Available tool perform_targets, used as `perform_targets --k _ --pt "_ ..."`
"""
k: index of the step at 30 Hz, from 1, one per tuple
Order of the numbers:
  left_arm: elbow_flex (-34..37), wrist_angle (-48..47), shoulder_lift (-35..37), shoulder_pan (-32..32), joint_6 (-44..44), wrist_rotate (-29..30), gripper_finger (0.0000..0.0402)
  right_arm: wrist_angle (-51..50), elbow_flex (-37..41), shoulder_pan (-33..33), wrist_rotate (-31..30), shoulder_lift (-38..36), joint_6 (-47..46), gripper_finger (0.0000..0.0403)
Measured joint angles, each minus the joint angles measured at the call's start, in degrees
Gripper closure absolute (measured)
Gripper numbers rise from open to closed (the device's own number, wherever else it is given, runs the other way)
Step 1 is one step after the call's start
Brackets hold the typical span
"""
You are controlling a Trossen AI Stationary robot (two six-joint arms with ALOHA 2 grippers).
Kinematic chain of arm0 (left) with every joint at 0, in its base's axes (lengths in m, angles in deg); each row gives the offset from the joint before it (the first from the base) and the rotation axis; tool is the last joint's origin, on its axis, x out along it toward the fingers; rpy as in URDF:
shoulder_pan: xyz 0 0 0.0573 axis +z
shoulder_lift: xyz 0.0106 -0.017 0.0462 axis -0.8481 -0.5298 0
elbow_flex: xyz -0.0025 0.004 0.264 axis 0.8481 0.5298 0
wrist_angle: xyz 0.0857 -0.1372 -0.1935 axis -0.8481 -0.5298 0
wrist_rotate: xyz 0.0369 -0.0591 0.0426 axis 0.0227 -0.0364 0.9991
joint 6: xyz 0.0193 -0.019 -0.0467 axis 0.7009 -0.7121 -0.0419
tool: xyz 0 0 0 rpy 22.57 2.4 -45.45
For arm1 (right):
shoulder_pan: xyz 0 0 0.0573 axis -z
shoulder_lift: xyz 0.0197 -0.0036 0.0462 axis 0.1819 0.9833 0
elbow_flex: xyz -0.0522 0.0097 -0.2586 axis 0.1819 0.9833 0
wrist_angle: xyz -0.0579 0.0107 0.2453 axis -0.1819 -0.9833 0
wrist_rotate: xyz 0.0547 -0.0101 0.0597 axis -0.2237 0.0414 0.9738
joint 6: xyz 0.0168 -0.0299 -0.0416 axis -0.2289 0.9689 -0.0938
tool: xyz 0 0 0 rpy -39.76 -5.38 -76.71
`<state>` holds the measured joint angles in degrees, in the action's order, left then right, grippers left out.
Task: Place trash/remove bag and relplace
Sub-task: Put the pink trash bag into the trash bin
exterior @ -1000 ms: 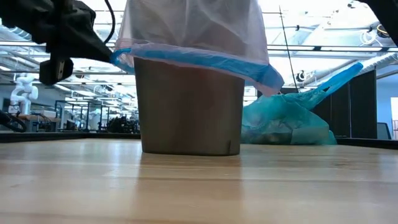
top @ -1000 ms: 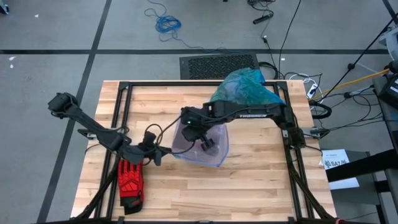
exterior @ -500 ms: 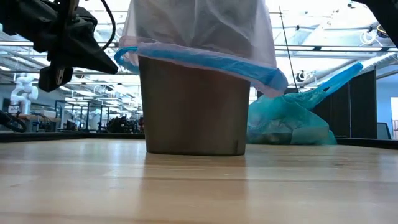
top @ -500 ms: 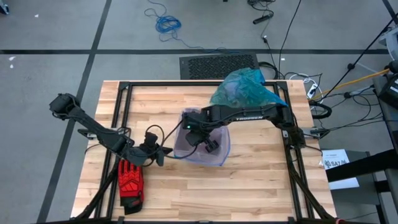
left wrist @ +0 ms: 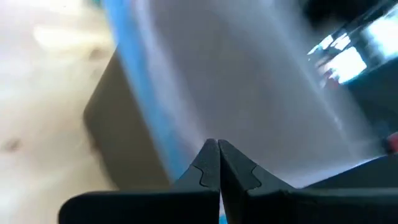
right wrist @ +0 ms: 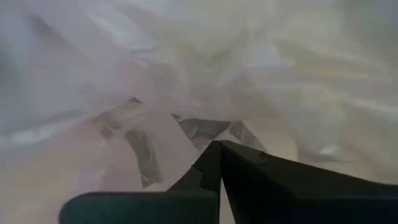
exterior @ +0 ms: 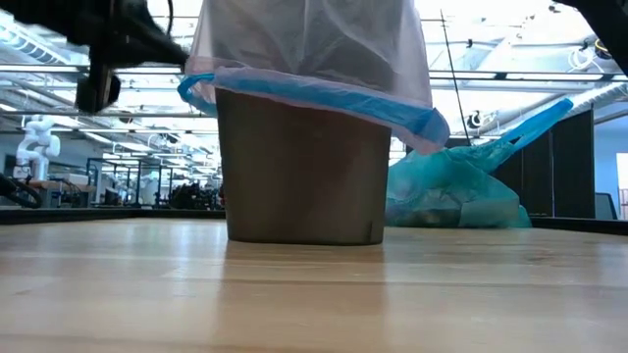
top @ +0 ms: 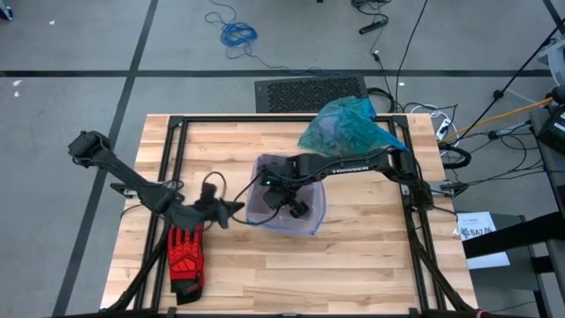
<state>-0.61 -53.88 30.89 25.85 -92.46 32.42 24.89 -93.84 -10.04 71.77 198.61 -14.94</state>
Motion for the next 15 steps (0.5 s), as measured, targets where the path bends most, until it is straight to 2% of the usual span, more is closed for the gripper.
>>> perform_targets --k 2,5,9,15 --pt "-0.04 0.73 3.22 -0.40 2.42 2.62 0.0402 0.08 0.27 0.00 0.08 0.00 -0.32 0.0403" --pt "-0.09 -1.40 4.89 0.46 1.72 2.29 0.0402 0.96 0.25 -0.02 0.24 0.00 -0.30 0.0403" --pt "0.51 -1.80 1.69 1.95 -5.33 -0.73 0.0402 1.97 0.25 -0.04 0.28 0.00 -1.17 0.0403" --pt "1.78 8.63 -4.95 2.94 -4.23 -1.01 0.0402 3.47 0.25 -0.04 0.26 0.00 -1.65 0.0403"
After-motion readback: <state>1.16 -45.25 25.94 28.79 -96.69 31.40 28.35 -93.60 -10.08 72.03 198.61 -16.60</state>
